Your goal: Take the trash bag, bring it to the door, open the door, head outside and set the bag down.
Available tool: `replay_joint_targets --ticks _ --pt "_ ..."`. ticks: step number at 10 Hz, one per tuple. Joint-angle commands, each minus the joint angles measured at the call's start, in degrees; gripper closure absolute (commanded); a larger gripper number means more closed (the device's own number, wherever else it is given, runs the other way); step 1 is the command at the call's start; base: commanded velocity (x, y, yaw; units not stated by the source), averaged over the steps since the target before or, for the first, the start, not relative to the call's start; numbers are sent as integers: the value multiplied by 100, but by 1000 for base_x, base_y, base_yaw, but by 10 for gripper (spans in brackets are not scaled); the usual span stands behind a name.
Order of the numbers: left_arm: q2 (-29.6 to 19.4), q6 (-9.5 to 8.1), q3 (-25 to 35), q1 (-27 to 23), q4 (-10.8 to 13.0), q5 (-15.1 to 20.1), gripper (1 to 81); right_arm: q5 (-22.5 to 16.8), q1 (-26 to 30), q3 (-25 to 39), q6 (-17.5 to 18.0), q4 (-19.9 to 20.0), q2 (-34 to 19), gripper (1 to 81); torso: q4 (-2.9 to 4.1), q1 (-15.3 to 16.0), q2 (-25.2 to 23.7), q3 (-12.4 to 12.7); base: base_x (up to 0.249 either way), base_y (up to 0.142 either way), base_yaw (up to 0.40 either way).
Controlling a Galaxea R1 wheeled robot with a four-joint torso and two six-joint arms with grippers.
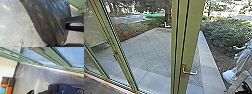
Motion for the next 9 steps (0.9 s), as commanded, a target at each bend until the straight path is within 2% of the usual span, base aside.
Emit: replay_joint_targets --ticks 1,3,4,5,6,8,9 --pt "-56 -2 47 -95 36 399 811 -735 1060 -189 689 248 -29 10 0 -2 2 0 0 0 0" --pt "-65 -11 38 -87 -8 399 811 -735 1139 -408 1003 266 320 10 0 129 -207 0 0 0 0" --pt "-65 -19 38 -87 -8 399 811 -735 1236 -488 1285 248 541 10 0 162 -258 0 0 0 0" --pt "-65 -20 38 -87 -17 399 811 -726 1368 -524 1594 257 727 10 0 190 -299 0 0 0 0" --pt "-56 -20 38 -87 -17 399 811 -692 1535 -567 2066 205 990 10 0 186 -297 0 0 0 0" --pt "-56 -20 38 -95 -17 399 811 -621 1693 -681 2796 -76 1349 10 0 186 -299 0 0 0 0" --pt "-56 -20 38 -87 -8 399 811 -621 1728 -717 2983 -165 1465 10 0 557 -872 0 0 0 0"
